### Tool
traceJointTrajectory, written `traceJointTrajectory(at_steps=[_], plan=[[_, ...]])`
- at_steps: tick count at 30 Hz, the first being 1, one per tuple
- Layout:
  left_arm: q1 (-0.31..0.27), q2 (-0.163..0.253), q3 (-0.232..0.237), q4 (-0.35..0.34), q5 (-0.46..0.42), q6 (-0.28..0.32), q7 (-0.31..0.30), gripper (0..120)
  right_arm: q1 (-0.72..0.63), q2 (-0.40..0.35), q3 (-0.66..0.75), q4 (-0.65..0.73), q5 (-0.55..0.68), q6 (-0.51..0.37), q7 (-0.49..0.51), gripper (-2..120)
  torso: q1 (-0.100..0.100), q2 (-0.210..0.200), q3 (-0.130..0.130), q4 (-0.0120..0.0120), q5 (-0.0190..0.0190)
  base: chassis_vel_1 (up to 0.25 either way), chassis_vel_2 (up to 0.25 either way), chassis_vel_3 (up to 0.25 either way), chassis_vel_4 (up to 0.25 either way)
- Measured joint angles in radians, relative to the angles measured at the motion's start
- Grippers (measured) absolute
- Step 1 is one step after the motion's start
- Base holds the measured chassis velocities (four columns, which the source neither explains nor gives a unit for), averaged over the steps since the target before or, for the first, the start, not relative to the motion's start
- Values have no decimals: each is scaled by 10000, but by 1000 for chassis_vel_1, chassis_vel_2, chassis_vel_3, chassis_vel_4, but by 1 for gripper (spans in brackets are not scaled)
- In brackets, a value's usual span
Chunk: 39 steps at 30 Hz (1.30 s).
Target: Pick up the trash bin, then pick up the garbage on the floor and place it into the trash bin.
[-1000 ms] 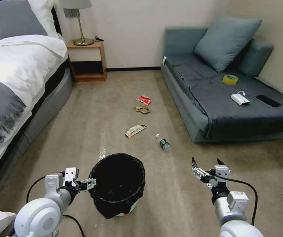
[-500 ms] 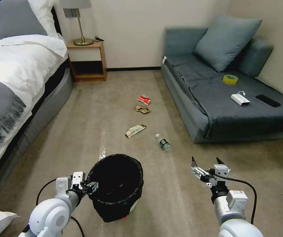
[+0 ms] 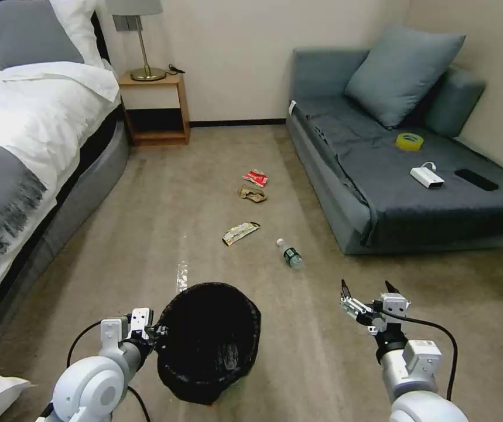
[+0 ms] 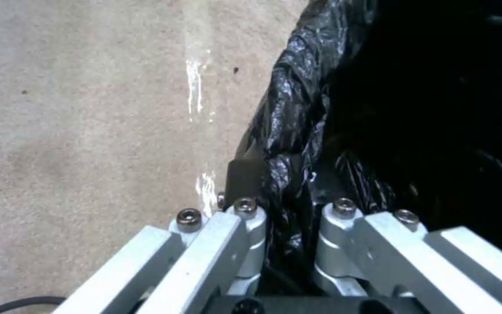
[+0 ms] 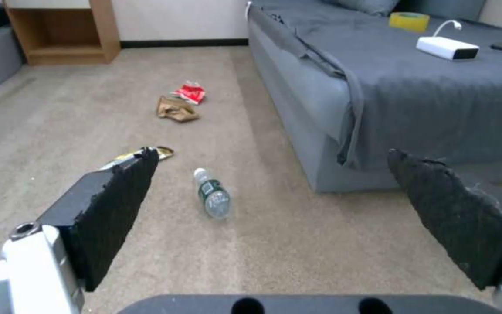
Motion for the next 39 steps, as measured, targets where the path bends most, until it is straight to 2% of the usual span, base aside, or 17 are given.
traceJointTrajectory(at_steps=[3,4,7,10,11,12,15,18,20,25,30,31,33,35,36,38,39], plan=[[0,0,0,0,0,0,0,7,0,0,0,0,0,0,0,100,0,0,0,0,0,0,0,0,0],[239,-170,-234,-111,306,-199,230,7,-99,10,-5,82,-14,11,-6,100,0,0,0,0,0,0,0,0,0],[385,-318,-427,-191,541,-377,402,7,-192,-3,-1,155,-21,14,-71,100,0,0,0,0,0,0,0,0,0],[385,-318,-427,-191,541,-377,402,7,-192,-3,-1,155,-21,14,-71,100,0,0,0,0,0,0,0,0,0],[538,-588,-751,-409,674,-450,522,6,-294,-6,13,208,-116,114,-233,100,0,0,0,1,1,0,0,0,0],[538,-588,-751,-409,674,-450,522,6,-294,-6,13,208,-116,114,-233,100,0,0,0,1,1,0,0,0,0],[684,-962,-1177,-816,741,-461,598,6,-372,-47,44,279,-348,230,-421,100,0,0,0,0,1,0,0,0,0],[696,-1011,-1249,-879,739,-461,627,6,-371,-58,53,318,-342,221,-429,100,0,0,0,0,1,0,0,0,0],[720,-1159,-1543,-1084,682,-465,711,6,-382,-140,68,404,-243,212,-456,100,0,0,0,0,2,0,0,0,0],[697,-1300,-1912,-1358,508,-465,761,6,-560,-359,69,516,-204,291,-539,100,0,0,0,0,1,0,0,0,0],[680,-1321,-1982,-1393,454,-465,764,6,-602,-434,70,533,-203,331,-551,100,0,1,0,0,1,0,0,0,0],[651,-1347,-2229,-1488,293,-453,769,6,-747,-735,75,572,-231,447,-598,100,0,0,0,0,1,0,0,0,0],[644,-1337,-2414,-1554,172,-440,772,6,-799,-886,69,577,-275,507,-624,100,0,0,0,0,1,0,0,0,0],[644,-1337,-2414,-1554,172,-440,772,6,-799,-886,69,577,-275,507,-624,100,0,0,0,0,1,0,0,0,0],[640,-1314,-2628,-1606,65,-430,772,6,-785,-927,24,577,-317,520,-633,100,0,1,0,-1,1,0,0,0,0],[640,-1314,-2628,-1606,65,-430,772,6,-785,-927,24,577,-317,520,-633,100,0,1,0,-1,1,0,0,0,0],[668,-1293,-2841,-1656,-27,-423,774,6,-736,-923,-33,564,-343,519,-640,100,0,0,0,0,0,0,0,0,0]])
